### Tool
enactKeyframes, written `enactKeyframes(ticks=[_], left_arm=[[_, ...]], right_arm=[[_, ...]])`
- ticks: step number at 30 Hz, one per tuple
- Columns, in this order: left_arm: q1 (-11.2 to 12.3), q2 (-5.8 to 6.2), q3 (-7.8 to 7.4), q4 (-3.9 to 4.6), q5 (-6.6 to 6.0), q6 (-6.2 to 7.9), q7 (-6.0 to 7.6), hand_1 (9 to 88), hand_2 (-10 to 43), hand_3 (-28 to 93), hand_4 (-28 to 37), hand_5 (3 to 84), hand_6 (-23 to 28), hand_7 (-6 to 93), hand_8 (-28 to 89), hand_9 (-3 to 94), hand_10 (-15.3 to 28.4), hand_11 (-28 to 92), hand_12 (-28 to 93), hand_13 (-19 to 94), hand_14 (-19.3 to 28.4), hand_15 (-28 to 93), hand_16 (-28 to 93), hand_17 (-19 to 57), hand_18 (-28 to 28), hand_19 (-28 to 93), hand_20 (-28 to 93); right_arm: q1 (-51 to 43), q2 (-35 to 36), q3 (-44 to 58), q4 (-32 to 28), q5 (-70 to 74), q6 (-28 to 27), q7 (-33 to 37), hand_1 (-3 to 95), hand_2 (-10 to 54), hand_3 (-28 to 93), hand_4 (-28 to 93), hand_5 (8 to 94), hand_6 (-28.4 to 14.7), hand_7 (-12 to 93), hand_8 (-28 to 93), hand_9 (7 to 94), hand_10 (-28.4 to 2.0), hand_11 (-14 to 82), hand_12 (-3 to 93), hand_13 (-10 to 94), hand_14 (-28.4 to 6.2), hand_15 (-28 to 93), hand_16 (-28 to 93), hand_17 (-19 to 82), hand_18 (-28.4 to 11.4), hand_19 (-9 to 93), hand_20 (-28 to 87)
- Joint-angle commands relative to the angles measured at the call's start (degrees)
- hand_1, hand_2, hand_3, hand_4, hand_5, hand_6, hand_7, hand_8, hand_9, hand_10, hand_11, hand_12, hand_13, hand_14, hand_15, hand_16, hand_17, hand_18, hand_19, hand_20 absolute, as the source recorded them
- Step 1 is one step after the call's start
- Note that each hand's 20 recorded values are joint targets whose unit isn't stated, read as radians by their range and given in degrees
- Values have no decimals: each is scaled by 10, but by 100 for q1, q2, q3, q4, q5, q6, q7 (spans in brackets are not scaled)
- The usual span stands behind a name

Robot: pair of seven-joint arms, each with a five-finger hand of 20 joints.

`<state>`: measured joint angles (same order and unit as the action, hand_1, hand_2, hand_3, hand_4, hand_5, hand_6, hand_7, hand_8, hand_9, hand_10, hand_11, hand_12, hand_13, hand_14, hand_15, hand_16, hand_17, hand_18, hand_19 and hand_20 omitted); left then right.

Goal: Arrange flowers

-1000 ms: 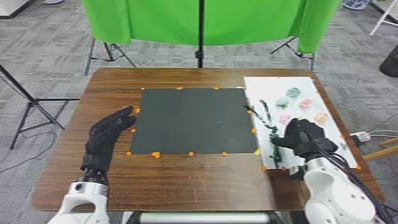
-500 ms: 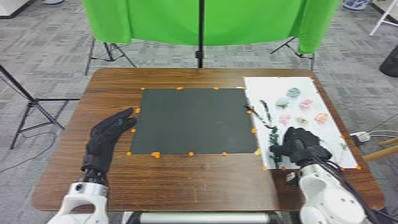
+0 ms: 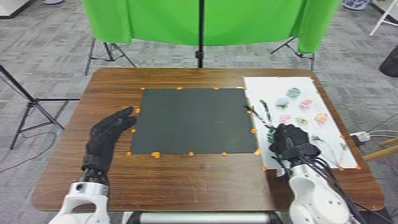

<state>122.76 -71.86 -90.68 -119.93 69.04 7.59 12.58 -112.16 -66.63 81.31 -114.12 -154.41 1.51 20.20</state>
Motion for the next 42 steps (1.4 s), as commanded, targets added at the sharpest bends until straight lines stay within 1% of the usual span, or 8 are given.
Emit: enactKeyframes(ticks=[1, 15, 23, 26, 30, 32, 33, 42], left_arm=[[2, 13, 4, 42, -54, 71, 62, 296, -18, 617, -185, 488, 39, 132, -57, 453, 137, 216, 158, 354, 161, 168, 31, 59, 128, 87, 213], [-253, 398, -49, 394, -708, 254, 341, 289, -18, 625, -188, 490, 39, 132, -58, 455, 138, 219, 157, 356, 162, 171, 29, 60, 129, 89, 213], [-543, 673, 1, 1103, -1107, 851, 758, 212, 27, 652, -265, 480, 34, 105, -64, 434, 133, 163, 132, 322, 136, 90, 18, 83, 109, 42, 197], [-601, 728, 41, 1231, -1289, 1005, 788, 187, 51, 654, -278, 478, 33, 97, -64, 435, 132, 155, 129, 315, 128, 85, 12, 88, 103, 30, 196], [-628, 755, 108, 1268, -1438, 1037, 814, 174, 69, 651, -282, 476, 33, 93, -63, 435, 131, 153, 129, 314, 125, 86, 8, 89, 99, 23, 199], [-633, 752, 142, 1260, -1471, 1072, 827, 170, 68, 656, -282, 475, 32, 94, -63, 434, 130, 152, 129, 314, 125, 87, 8, 89, 99, 23, 200], [-621, 753, 150, 1248, -1477, 1085, 828, 169, 66, 659, -282, 475, 32, 94, -63, 434, 130, 153, 129, 314, 125, 87, 8, 89, 98, 23, 200], [-726, 782, 277, 1240, -1440, 1043, 860, 167, 52, 667, -283, 472, 32, 94, -63, 431, 130, 151, 128, 313, 125, 86, 7, 88, 97, 21, 199]], right_arm=[[-96, 42, 111, -34, 397, 251, 65, 865, -95, -258, 598, 818, -29, 284, 264, 914, -116, 415, 269, 937, -3, 641, 214, 756, -51, 932, 394], [629, -42, -393, -754, 1489, 487, 83, 847, -95, -217, 607, 807, -30, 313, 264, 908, -120, 444, 247, 937, 1, 658, 206, 760, -51, 932, 424], [1857, -848, -1571, -108, 2421, 181, 170, 828, -95, -167, 579, 804, -31, 324, 253, 906, -120, 452, 240, 937, 1, 659, 206, 761, -51, 932, 429], [2265, -1202, -1925, 278, 2644, 49, 170, 819, -95, -143, 565, 801, -32, 331, 249, 906, -120, 453, 239, 937, 1, 660, 206, 762, -51, 932, 433], [2610, -1539, -2249, 694, 2875, -86, 287, 812, -95, -123, 556, 799, -31, 337, 244, 905, -120, 456, 239, 937, 1, 662, 206, 763, -52, 932, 442], [2729, -1634, -2405, 900, 2836, -130, 294, 633, -95, 405, 154, 794, -32, 352, 232, 903, -119, 460, 236, 937, 1, 664, 206, 764, -53, 932, 447], [2790, -1711, -2467, 1002, 2963, -166, 383, 603, -95, 492, 87, 795, -32, 352, 231, 903, -120, 461, 236, 937, 1, 664, 206, 764, -53, 932, 448], [2884, -2004, -2752, 1448, 3015, -296, 484, 592, -95, 532, 55, 782, -33, 377, 222, 902, -120, 465, 236, 937, 2, 667, 206, 765, -52, 932, 454]])
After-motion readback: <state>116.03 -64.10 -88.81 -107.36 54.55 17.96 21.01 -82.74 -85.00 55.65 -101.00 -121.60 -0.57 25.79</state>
